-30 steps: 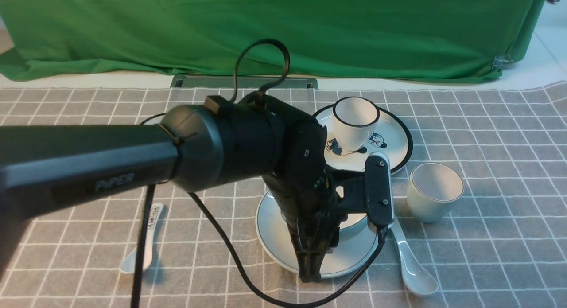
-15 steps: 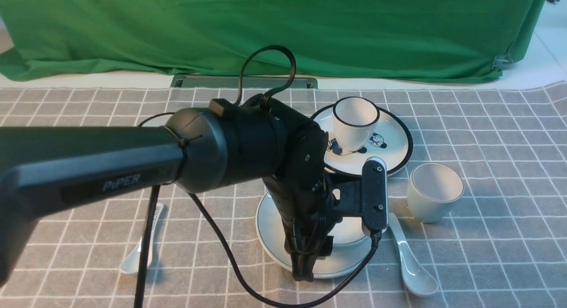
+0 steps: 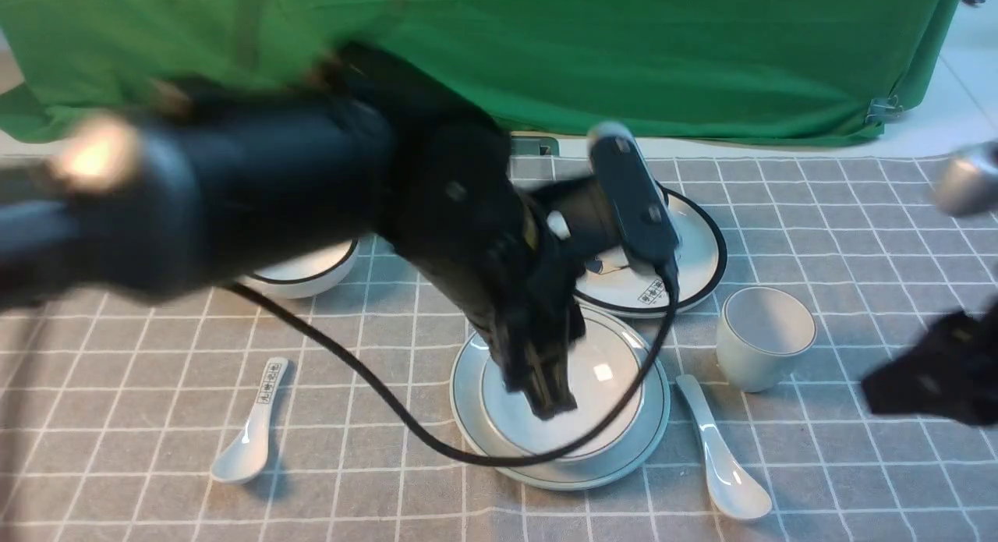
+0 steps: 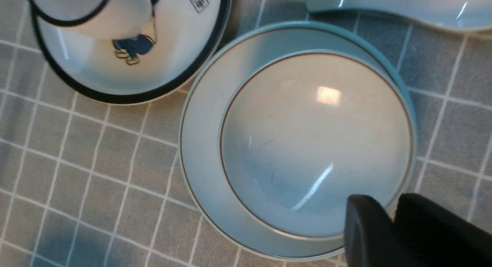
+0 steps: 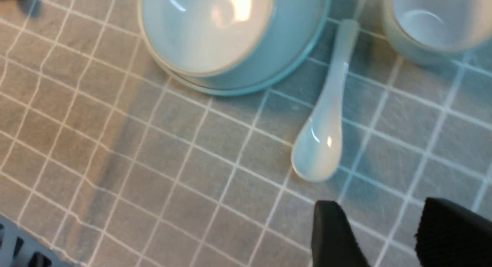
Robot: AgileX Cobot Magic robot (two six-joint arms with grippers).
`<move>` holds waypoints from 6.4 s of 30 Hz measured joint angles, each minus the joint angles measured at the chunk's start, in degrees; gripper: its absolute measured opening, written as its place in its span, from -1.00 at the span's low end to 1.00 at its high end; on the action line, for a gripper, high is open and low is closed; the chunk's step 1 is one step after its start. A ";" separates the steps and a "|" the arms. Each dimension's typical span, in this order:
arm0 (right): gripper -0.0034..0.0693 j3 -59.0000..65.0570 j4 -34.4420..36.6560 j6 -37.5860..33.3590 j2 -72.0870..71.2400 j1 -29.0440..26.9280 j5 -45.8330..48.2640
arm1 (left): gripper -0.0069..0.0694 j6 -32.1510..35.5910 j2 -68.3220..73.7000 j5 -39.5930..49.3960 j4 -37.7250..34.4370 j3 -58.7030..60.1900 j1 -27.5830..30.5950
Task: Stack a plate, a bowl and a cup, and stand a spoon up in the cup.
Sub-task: Use the left arm to put the blue rice bowl into the blue large plate in the middle, then use the right arm to grab a blue teacup, then use the right arm to put the blue teacup into the blue rice bowl in the middle, then use the right arm to grab a blue soup spoon, then use the right arm to put the blue soup spoon into the blue teacup in the middle
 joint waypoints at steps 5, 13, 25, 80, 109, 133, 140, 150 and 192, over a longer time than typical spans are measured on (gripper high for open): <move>0.04 -6.74 -6.27 1.99 9.93 4.86 1.08 | -0.80 0.93 -8.31 -5.65 -0.20 7.12 0.00; 0.17 -10.88 -8.42 2.69 17.48 6.01 -0.69 | -0.82 -6.22 -19.17 -8.94 -3.13 23.70 0.00; 0.39 -21.86 -14.63 3.36 35.23 6.09 -2.58 | -0.82 -15.06 -51.40 -20.49 -9.42 39.39 0.00; 0.18 -33.81 -15.06 9.73 45.64 27.01 -0.45 | -0.79 -17.72 -63.51 -15.06 -10.46 41.68 0.00; 0.14 -9.62 -14.29 13.56 28.30 9.72 -4.85 | -0.79 -17.67 -63.51 -14.39 -10.46 41.68 0.00; 0.22 -8.96 -10.81 12.22 40.99 8.61 -16.97 | -0.79 -17.78 -63.51 -14.39 -10.46 41.68 0.00; 0.20 -9.02 -10.81 12.22 41.17 8.61 -16.83 | -0.79 -17.91 -63.51 -14.39 -10.46 41.68 0.00; -0.45 -9.07 -10.73 10.63 40.83 8.61 -13.99 | -0.79 -17.85 -63.51 -14.39 -10.46 41.68 0.00; -0.45 21.35 -8.22 15.71 30.26 31.36 -112.06 | -0.79 -17.85 -63.51 -14.39 -10.46 41.68 0.00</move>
